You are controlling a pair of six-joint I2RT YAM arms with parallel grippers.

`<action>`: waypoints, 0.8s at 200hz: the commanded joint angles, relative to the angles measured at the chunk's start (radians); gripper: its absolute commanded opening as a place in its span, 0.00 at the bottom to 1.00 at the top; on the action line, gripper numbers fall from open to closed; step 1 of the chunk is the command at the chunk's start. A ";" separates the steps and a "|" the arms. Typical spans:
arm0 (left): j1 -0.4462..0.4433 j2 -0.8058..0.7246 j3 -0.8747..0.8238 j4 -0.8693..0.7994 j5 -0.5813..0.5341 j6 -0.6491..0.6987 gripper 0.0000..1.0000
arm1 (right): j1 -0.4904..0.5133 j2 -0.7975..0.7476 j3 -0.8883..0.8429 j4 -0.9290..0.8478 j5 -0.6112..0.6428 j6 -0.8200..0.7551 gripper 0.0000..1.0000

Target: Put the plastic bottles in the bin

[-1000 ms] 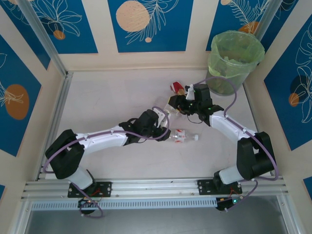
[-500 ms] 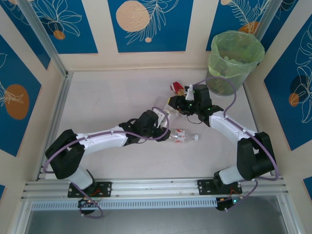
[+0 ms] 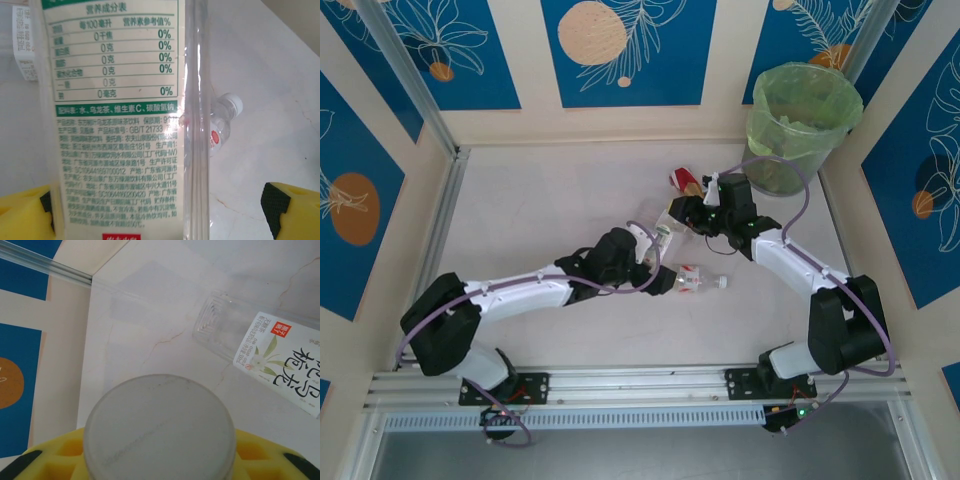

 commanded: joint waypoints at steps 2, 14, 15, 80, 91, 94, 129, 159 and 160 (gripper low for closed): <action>-0.005 -0.051 -0.045 0.068 -0.001 0.008 1.00 | -0.011 -0.035 0.034 -0.026 0.026 -0.028 0.00; -0.003 -0.074 -0.072 0.098 -0.016 0.006 1.00 | -0.016 -0.038 0.034 -0.027 0.030 -0.030 0.00; -0.003 -0.076 -0.075 0.100 -0.017 0.005 1.00 | -0.017 -0.038 0.034 -0.027 0.030 -0.029 0.00; 0.009 -0.213 -0.197 0.152 -0.259 -0.052 1.00 | -0.040 -0.069 0.036 -0.056 0.088 -0.059 0.00; 0.021 -0.225 -0.212 0.149 -0.297 -0.061 1.00 | -0.045 -0.078 0.035 -0.063 0.103 -0.068 0.00; 0.025 -0.228 -0.215 0.145 -0.304 -0.062 1.00 | -0.046 -0.081 0.035 -0.066 0.106 -0.071 0.00; 0.056 -0.232 -0.216 0.088 -0.411 -0.075 1.00 | -0.065 -0.107 0.057 -0.100 0.142 -0.109 0.00; 0.076 -0.234 -0.222 0.065 -0.501 -0.123 1.00 | -0.082 -0.132 0.082 -0.132 0.178 -0.143 0.00; 0.077 -0.234 -0.222 0.064 -0.504 -0.125 1.00 | -0.083 -0.133 0.082 -0.134 0.179 -0.145 0.00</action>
